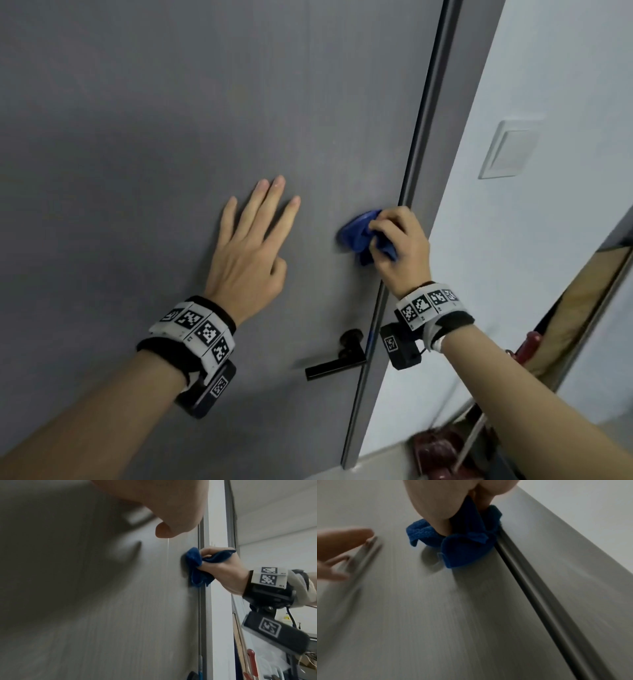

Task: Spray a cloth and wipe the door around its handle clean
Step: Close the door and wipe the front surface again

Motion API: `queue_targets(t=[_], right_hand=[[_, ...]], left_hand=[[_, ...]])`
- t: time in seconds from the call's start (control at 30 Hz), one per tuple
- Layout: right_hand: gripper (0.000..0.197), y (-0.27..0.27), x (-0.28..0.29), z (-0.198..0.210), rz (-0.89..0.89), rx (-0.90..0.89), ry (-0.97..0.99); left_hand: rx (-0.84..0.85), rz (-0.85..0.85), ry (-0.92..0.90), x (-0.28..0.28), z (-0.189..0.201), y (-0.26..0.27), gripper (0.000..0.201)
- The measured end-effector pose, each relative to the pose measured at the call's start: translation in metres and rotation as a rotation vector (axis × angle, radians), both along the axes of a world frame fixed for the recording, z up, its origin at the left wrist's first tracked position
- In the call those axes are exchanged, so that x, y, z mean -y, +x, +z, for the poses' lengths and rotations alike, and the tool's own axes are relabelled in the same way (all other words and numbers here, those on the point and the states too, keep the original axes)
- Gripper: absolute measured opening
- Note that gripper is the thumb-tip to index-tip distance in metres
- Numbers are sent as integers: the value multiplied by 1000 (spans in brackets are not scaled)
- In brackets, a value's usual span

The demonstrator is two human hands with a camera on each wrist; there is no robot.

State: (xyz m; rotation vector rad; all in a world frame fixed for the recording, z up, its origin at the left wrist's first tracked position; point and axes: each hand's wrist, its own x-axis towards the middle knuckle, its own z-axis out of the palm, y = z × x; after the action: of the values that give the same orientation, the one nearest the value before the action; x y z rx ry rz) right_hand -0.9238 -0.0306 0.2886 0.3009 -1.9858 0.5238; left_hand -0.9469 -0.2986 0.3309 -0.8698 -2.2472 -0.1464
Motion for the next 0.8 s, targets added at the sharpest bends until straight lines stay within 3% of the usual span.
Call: queue_targets(t=[0.17,0.3,0.4,0.5,0.63,0.7,0.8], right_hand=[[20,4,1,-98,132,279,177],[20,13,0,-132,147,494,172],[26,27,-24,-121,185,415,21],[18,44,-54,-71,181,164,-50],[19,31,-87,-16,138,14,-68],[20,18,-95,-22,148,43,-35],[19,14,-100,-71,202,103,27]], left_hand=[[48,66,-7,-26,-18,-2,89],[64,57,20,-43,-26,3,90],[70,-46,16,-54,-34,9,86],[102,-238,-13,-68,-51,12,76],[319,-326,-34,-88,-98,14,55],[388,-279,-52,-97,-117,17,51],[366,-204,-89,-109,-127,21,49]])
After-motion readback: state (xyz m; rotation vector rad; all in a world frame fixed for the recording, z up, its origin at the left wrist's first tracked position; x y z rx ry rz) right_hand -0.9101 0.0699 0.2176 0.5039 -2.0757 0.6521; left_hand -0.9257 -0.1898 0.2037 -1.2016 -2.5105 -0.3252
